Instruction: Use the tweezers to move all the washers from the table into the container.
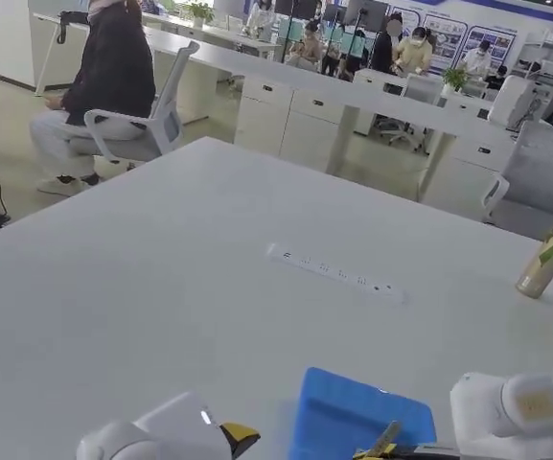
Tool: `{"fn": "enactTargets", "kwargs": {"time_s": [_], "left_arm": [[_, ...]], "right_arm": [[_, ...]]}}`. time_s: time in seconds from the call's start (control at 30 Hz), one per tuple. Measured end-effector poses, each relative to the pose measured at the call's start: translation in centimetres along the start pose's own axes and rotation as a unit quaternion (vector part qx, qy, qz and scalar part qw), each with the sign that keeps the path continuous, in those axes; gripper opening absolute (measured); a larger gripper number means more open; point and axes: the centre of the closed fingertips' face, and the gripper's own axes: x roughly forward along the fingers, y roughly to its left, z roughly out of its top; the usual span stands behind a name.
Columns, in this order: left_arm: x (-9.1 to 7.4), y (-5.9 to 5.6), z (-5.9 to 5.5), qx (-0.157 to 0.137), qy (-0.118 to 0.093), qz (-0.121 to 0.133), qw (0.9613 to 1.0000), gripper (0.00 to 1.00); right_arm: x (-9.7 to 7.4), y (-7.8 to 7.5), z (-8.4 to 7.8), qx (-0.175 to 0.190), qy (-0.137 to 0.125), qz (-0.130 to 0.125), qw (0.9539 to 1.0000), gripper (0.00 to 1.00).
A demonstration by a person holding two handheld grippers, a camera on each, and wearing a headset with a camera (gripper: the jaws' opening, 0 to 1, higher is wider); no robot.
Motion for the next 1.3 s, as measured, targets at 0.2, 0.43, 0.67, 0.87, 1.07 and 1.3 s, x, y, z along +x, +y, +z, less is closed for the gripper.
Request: {"fn": "enactTargets", "kwargs": {"time_s": [0.2,0.43,0.67,0.87,1.07,1.3], "left_arm": [[-0.1,0.0,0.0,0.000,0.001,0.000,1.0000,0.63],[-0.1,-0.1,-0.1,0.001,0.002,0.000,1.0000,0.63],[0.0,-0.1,-0.2,0.001,0.004,-0.001,1.0000,0.63],[0.0,0.0,-0.2,0.000,0.003,0.000,1.0000,0.63],[0.0,0.0,-0.2,0.001,0.003,0.000,1.0000,0.63],[0.1,-0.1,-0.2,0.003,0.004,-0.002,1.0000,0.63]], "right_arm": [[0.7,-0.4,-0.9,0.006,0.011,0.000,0.9999,0.03],[1.1,-0.2,-1.2,0.003,0.016,0.002,0.9999,0.03],[1.3,0.0,-1.5,-0.039,0.026,0.003,0.9989,0.04],[1.4,0.3,-1.5,-0.070,0.035,0.005,0.9969,0.04],[1.6,0.4,-1.6,-0.081,0.040,0.009,0.9959,0.04],[1.6,0.9,-1.8,-0.116,0.054,0.020,0.9916,0.04]]}}
